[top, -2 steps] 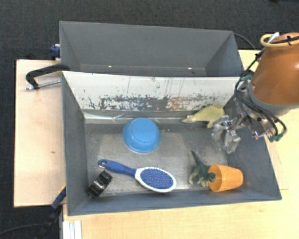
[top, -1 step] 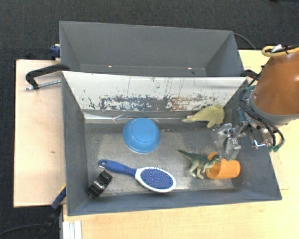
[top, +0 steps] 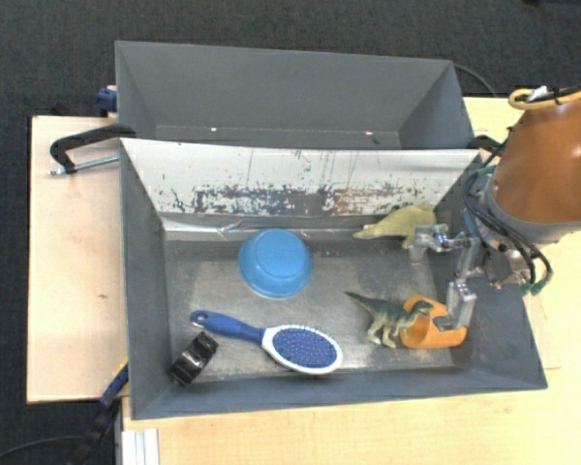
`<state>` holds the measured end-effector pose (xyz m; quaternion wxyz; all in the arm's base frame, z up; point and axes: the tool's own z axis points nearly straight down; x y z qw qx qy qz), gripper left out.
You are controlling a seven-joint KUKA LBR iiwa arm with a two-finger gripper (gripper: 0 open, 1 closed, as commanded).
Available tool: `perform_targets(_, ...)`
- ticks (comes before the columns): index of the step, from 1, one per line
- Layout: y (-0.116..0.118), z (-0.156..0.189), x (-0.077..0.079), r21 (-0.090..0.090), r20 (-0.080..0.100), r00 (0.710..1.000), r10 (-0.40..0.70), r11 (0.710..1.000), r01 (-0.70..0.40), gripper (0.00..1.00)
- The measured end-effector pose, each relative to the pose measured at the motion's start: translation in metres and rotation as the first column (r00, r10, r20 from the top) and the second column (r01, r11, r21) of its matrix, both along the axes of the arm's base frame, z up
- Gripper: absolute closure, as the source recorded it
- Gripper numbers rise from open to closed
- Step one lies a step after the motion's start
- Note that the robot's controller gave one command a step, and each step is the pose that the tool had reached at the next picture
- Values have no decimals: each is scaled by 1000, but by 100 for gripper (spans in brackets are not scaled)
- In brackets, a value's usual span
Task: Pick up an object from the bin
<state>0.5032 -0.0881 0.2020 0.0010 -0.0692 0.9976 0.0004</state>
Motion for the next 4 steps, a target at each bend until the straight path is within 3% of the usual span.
perform_targets(1,-33,-117,-5,1,-9,1000,14,1000,-14,0)
perform_targets(2,-32,-113,-2,1,-1,1000,16,1000,-16,100)
perform_targets(3,-28,-16,2,-3,12,1000,14,1000,-14,100)
perform_targets(4,-44,68,12,-5,14,1000,-14,1000,14,100)
